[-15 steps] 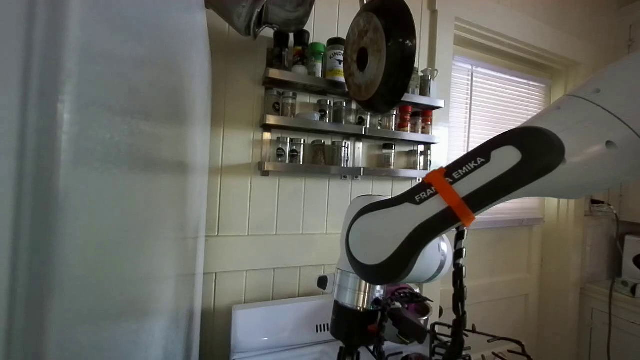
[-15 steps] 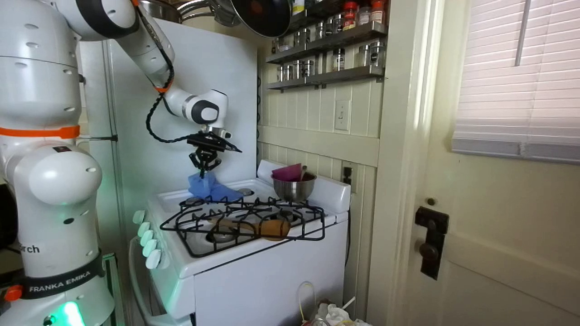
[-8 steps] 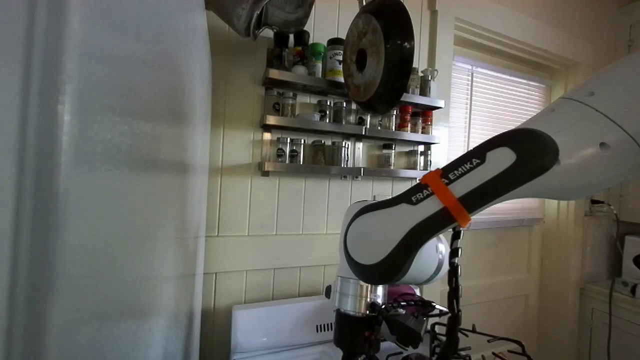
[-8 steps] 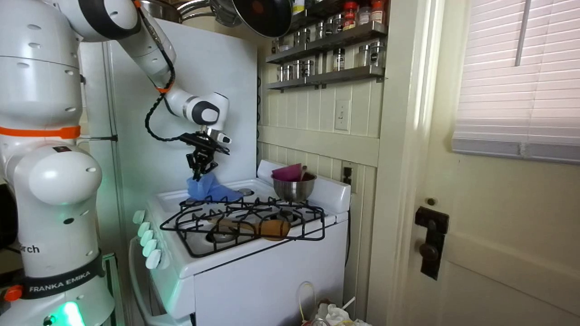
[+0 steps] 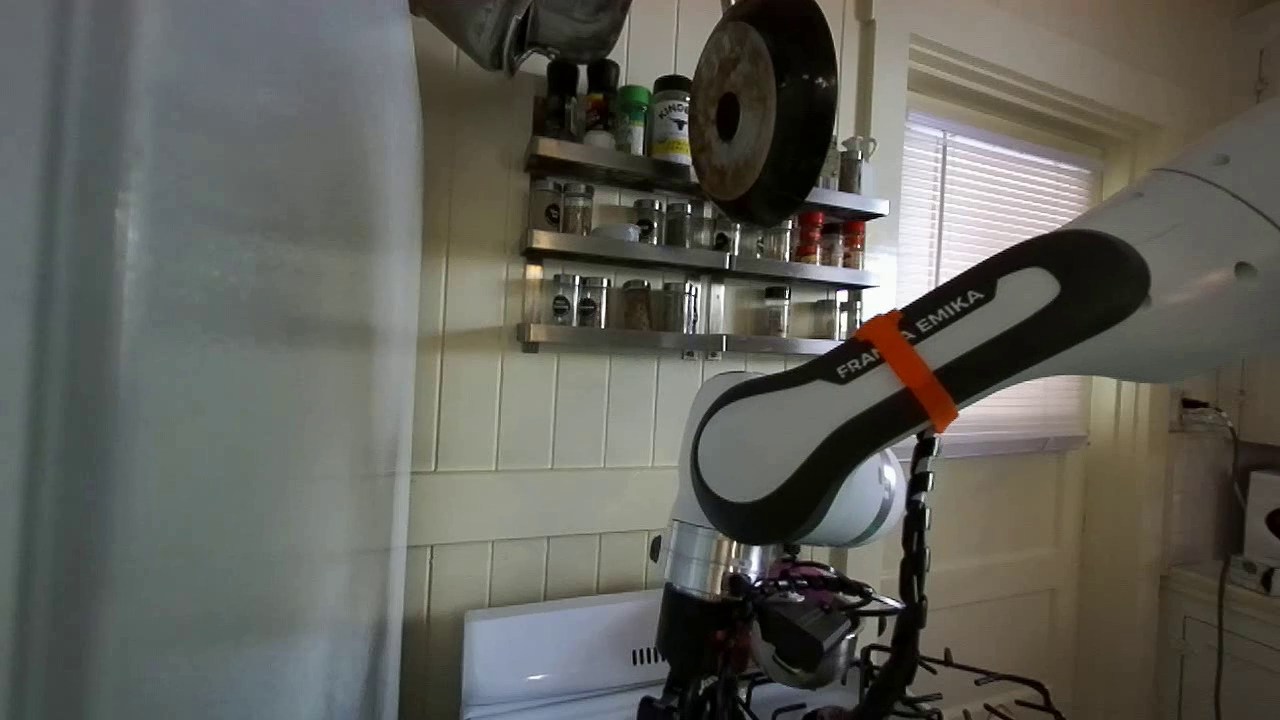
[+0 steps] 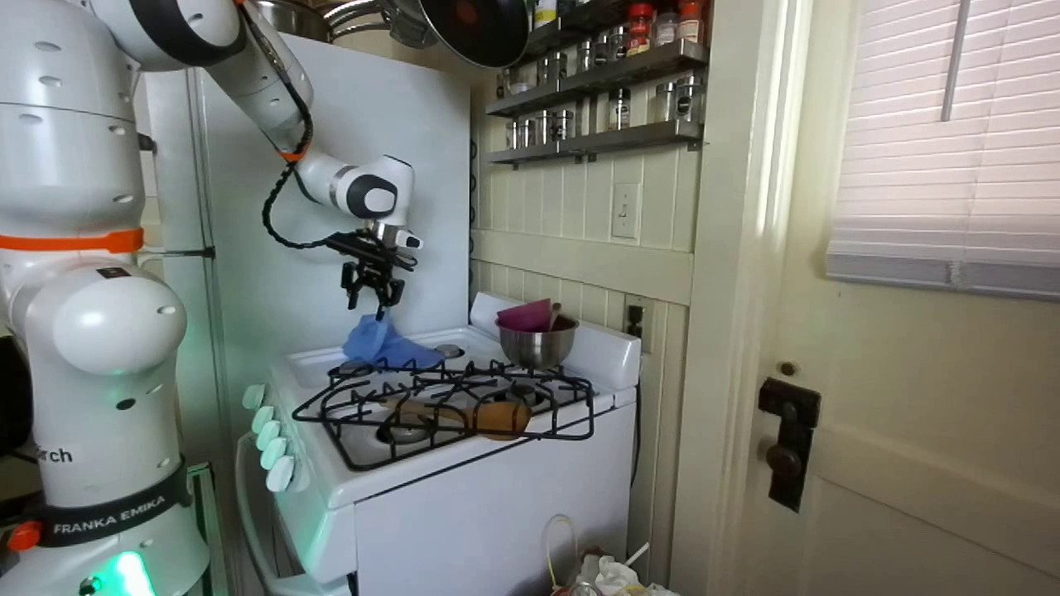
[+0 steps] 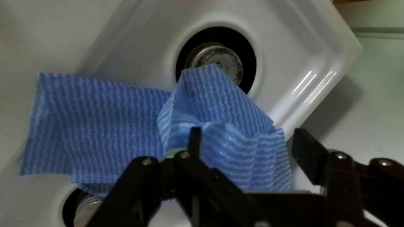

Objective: Use the blue towel to wipe the stove

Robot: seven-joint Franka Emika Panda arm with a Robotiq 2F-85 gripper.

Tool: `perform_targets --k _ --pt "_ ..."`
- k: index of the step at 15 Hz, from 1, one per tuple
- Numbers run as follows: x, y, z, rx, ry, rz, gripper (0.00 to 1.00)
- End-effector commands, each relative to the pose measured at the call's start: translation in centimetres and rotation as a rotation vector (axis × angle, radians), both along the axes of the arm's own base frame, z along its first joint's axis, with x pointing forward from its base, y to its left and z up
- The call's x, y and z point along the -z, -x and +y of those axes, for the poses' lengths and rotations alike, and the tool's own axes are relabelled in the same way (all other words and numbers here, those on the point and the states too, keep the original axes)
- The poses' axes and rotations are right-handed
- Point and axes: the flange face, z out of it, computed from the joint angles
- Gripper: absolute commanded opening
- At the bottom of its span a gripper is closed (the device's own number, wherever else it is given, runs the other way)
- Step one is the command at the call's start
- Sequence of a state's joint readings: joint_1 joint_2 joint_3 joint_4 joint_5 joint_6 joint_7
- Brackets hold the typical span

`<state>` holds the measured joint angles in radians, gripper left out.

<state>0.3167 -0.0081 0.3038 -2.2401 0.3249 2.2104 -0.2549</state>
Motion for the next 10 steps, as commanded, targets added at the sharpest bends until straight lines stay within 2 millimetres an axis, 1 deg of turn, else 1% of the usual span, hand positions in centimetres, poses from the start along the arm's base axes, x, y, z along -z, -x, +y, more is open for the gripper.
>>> perform_targets --k 1,2,4,5,7,8,9,10 --pt "-0.3 0.1 0.2 0.001 -0.001 -0.004 0.83" --pt "-0.5 0.1 0.3 0.002 -0.002 -0.007 0.85" --pt "-0.6 0.2 0.3 0.005 -0.002 -0.007 0.85" --pt "-0.7 -0.5 0.1 0.075 -0.012 -0.024 0.96" --pt "-0.8 -1.1 0.0 0.167 -0.041 -0.052 1.0" --pt "-0.8 -1.6 -0.1 0.223 -0.057 -0.081 1.0" --pt "-0.9 -1.9 0.4 0.216 -0.112 -0.092 1.0" --pt "-1.6 -1.8 1.0 0.189 -0.198 -0.108 1.0"
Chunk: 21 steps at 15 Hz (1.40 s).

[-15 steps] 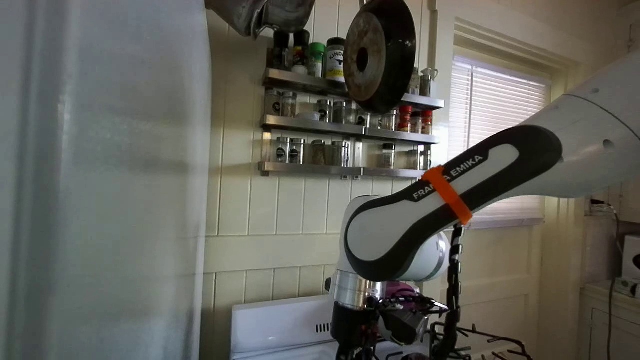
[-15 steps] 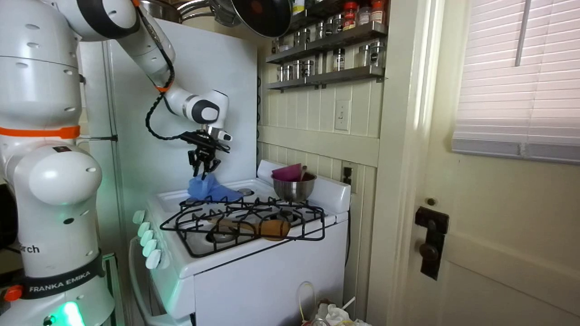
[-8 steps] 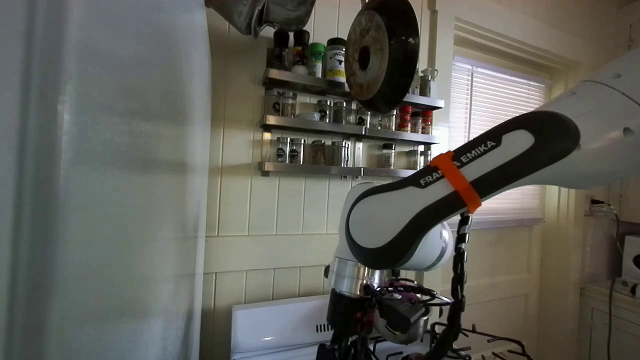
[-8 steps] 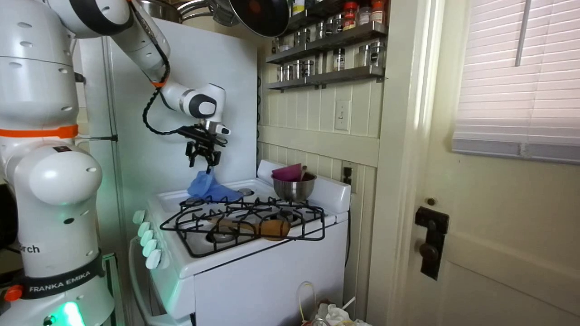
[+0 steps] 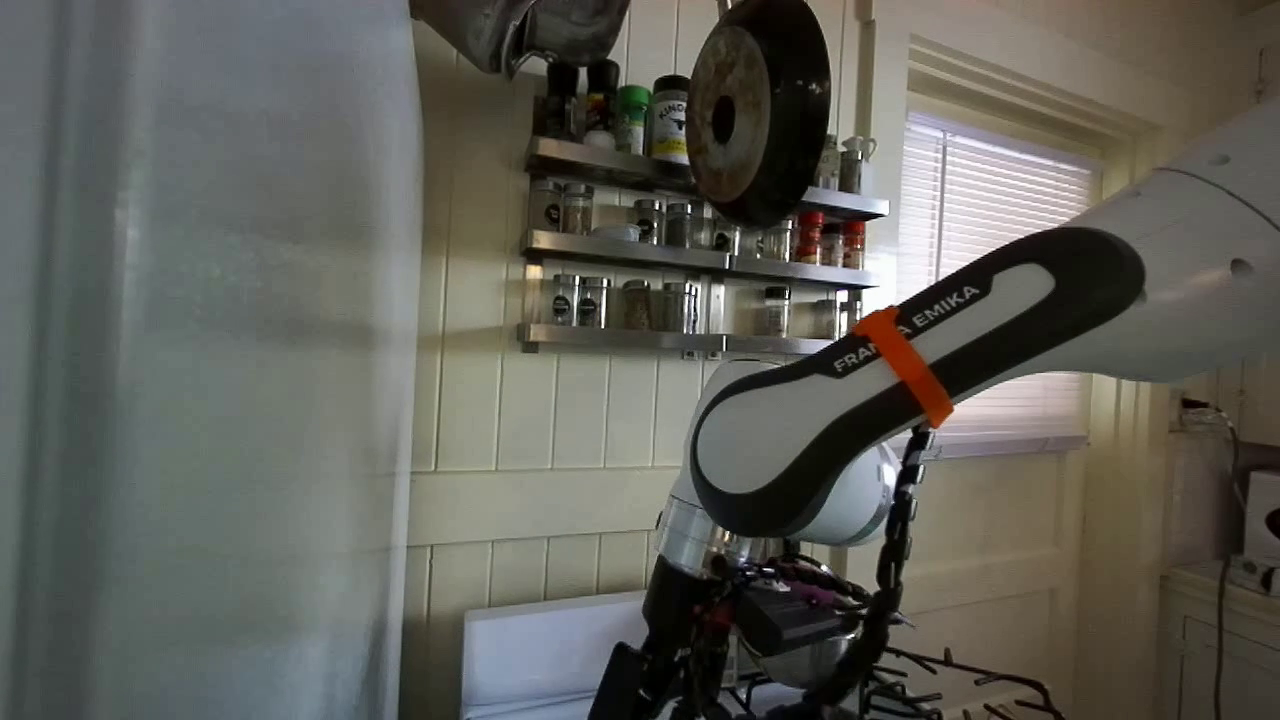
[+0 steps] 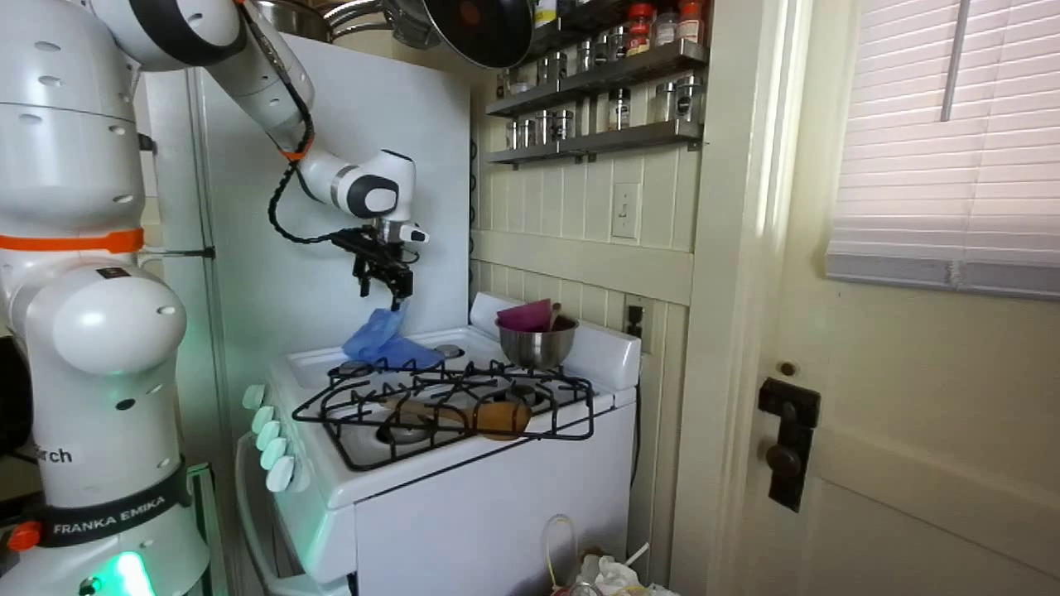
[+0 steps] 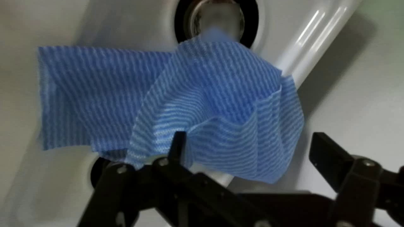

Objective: Use the blue towel to wipe the stove

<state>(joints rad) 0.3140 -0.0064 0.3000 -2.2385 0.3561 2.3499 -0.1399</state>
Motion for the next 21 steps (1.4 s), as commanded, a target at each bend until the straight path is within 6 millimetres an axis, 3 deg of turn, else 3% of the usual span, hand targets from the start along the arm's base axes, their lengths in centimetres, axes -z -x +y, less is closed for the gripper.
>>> perform_targets --k 1,4,6,10,15,21 --pt "-1.2 0.2 1.2 0.015 -0.178 -0.068 1.0" --pt "-3.9 2.3 1.4 0.01 -0.297 -0.092 1.0" --pt "-3.6 3.0 0.5 0.081 -0.267 -0.028 1.0" --pt "0.7 2.6 -1.3 0.154 -0.207 0.069 1.0" --pt "7.2 -0.4 -2.5 0.168 -0.115 0.103 1.0" --pt "11.5 -2.8 -0.1 0.135 0.053 0.124 1.0"
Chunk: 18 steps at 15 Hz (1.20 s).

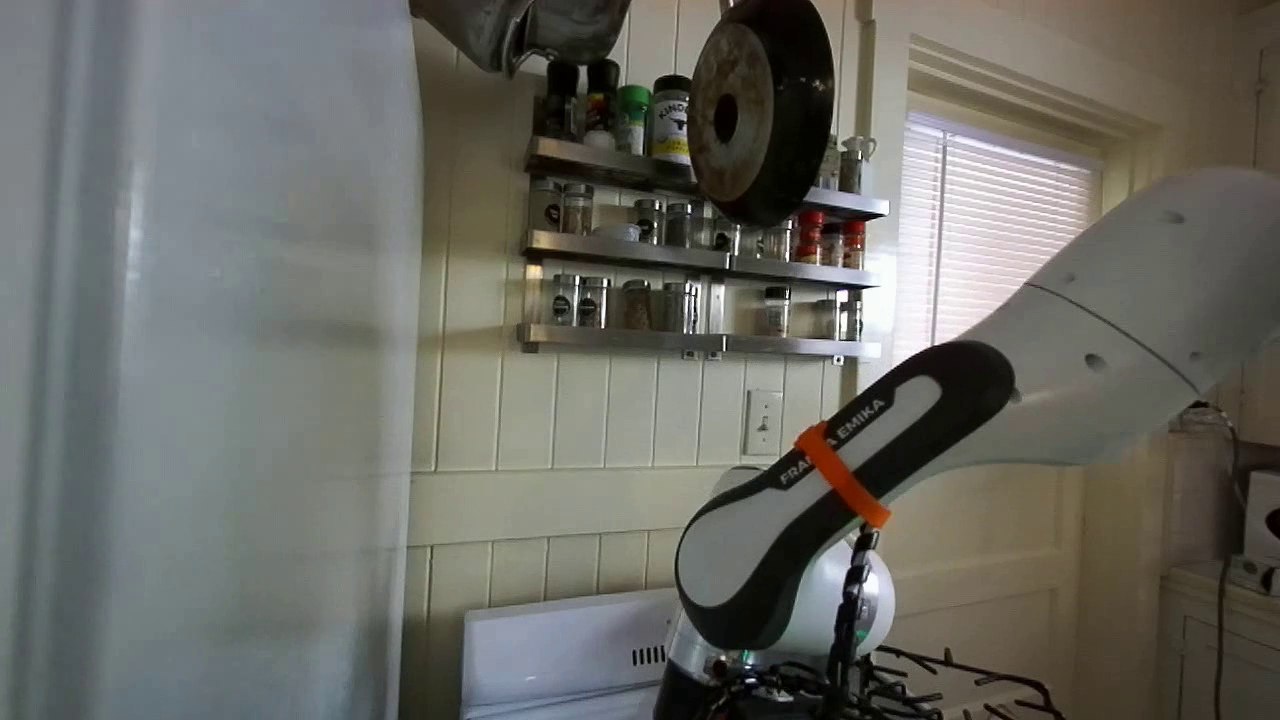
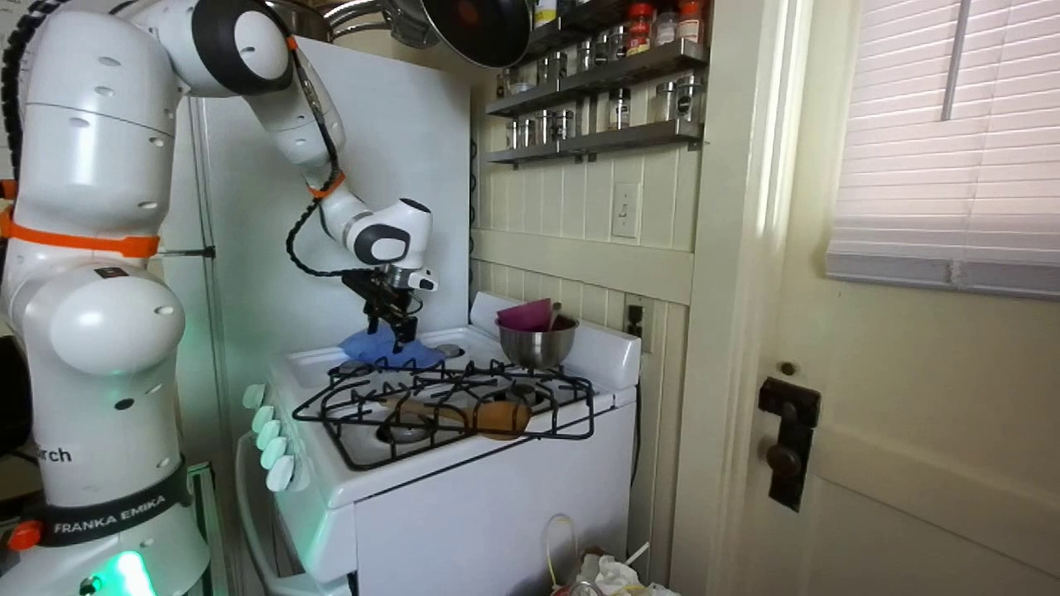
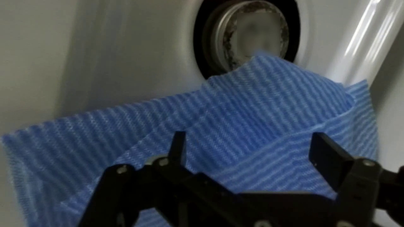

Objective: Use the blue towel to wipe the stove

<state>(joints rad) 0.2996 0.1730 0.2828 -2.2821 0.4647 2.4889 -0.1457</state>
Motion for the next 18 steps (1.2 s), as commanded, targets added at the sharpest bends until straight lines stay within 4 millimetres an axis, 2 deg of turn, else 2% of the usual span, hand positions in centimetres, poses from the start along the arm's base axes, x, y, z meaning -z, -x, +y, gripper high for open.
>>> perform_targets --k 1,7,13,14,18 --pt "1.7 -1.8 2.6 -0.021 0.098 0.0 1.0" --pt "1.5 -3.1 6.7 0.009 0.206 0.023 1.0" --pt "1.7 -1.9 7.1 0.146 0.29 0.133 1.0" --pt "1.1 -1.8 7.0 0.126 0.228 0.127 1.0" --pt "1.2 -2.0 7.0 0.128 0.246 0.119 1.0"
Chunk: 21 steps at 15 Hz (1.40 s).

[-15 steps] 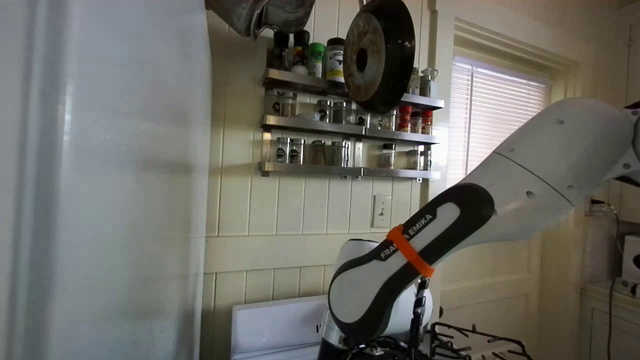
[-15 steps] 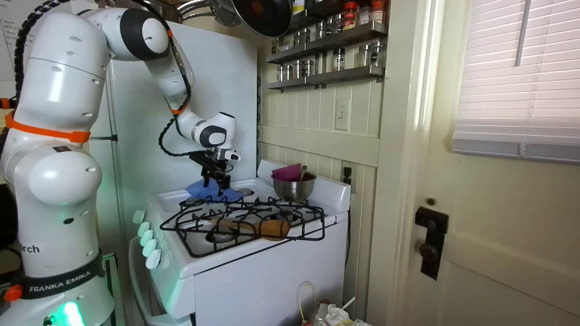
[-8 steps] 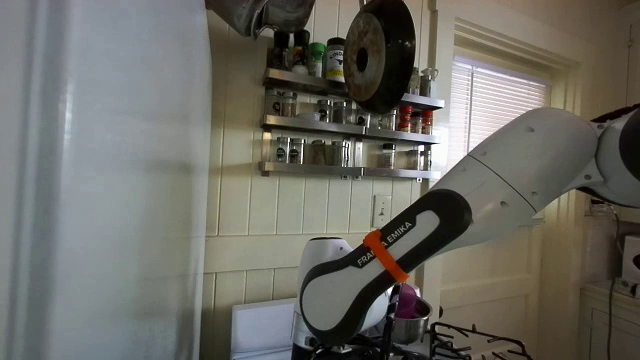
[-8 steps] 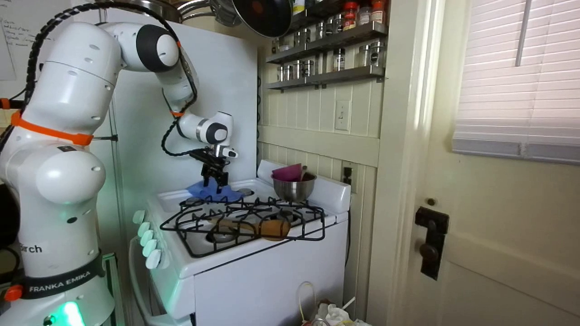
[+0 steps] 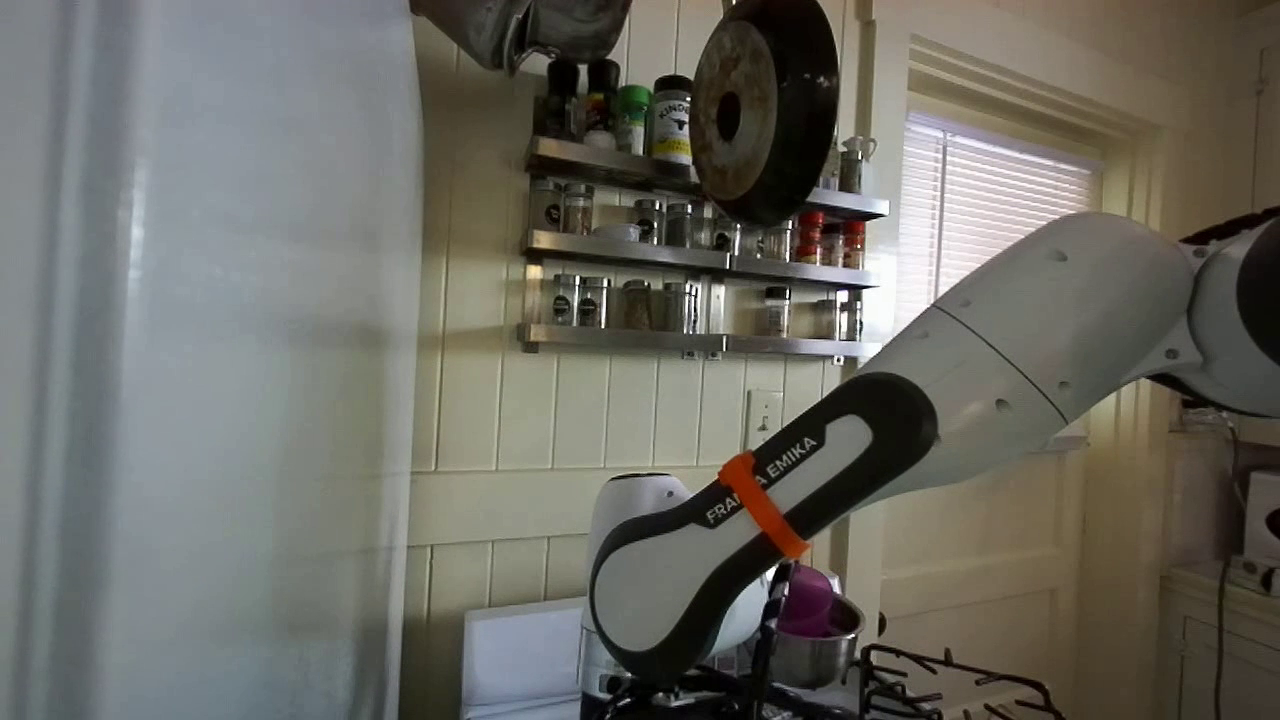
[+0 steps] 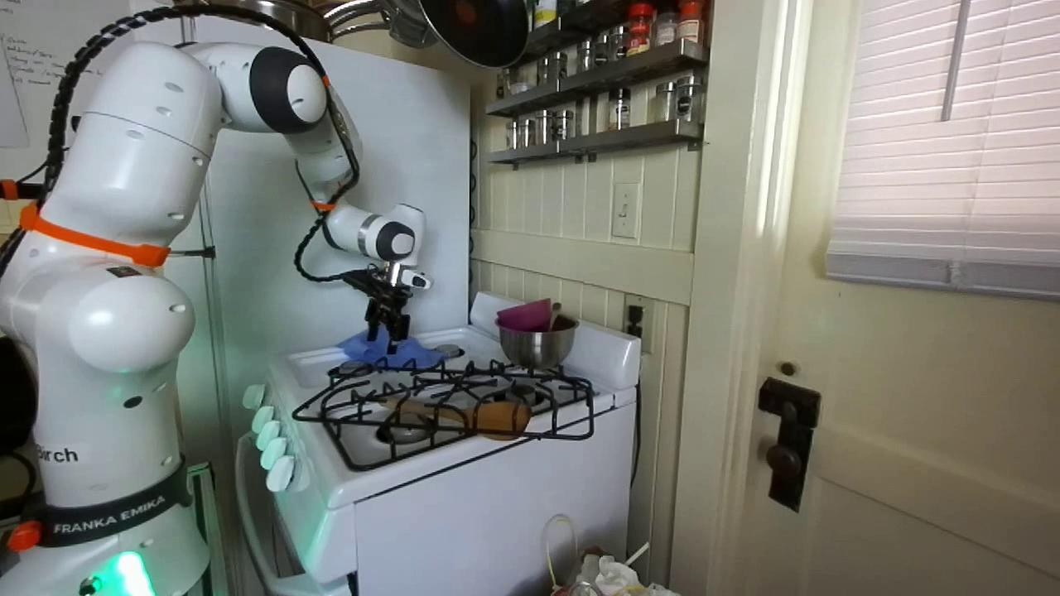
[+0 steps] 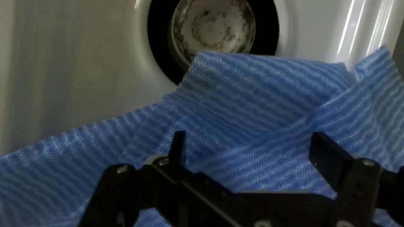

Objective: Use the blue towel to wipe the stove

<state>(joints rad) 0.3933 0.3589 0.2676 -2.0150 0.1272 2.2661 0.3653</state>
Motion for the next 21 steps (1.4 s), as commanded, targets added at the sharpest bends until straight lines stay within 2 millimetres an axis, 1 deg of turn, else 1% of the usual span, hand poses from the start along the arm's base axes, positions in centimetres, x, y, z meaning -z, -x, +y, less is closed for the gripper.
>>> perform_targets --k 1,8,9,10,11,12,13,14,15,16,17,19,21 --pt "0.1 -0.1 0.0 0.002 0.001 -0.011 1.0" --pt "1.9 0.2 0.6 -0.014 0.044 -0.014 0.99" --pt "2.2 0.3 0.7 -0.016 0.046 -0.01 0.89" --pt "2.5 0.4 0.9 -0.012 0.052 -0.006 0.9" --pt "2.8 0.4 1.0 -0.01 0.057 -0.002 0.87" --pt "3.2 0.5 1.0 -0.004 0.066 0.001 0.86" --pt "3.5 0.5 1.1 0.0 0.078 0.002 0.81" --pt "3.7 0.6 1.2 0.003 0.086 -0.001 0.62" --pt "3.7 0.5 1.3 0.005 0.096 -0.008 0.61" --pt "3.6 0.5 1.3 0.007 0.105 -0.015 0.56" --pt "3.3 0.5 1.2 0.014 0.112 -0.026 0.46" --pt "2.6 0.5 1.1 0.032 0.125 -0.05 0.3" --pt "2.3 0.6 0.8 0.056 0.14 -0.063 0.16"
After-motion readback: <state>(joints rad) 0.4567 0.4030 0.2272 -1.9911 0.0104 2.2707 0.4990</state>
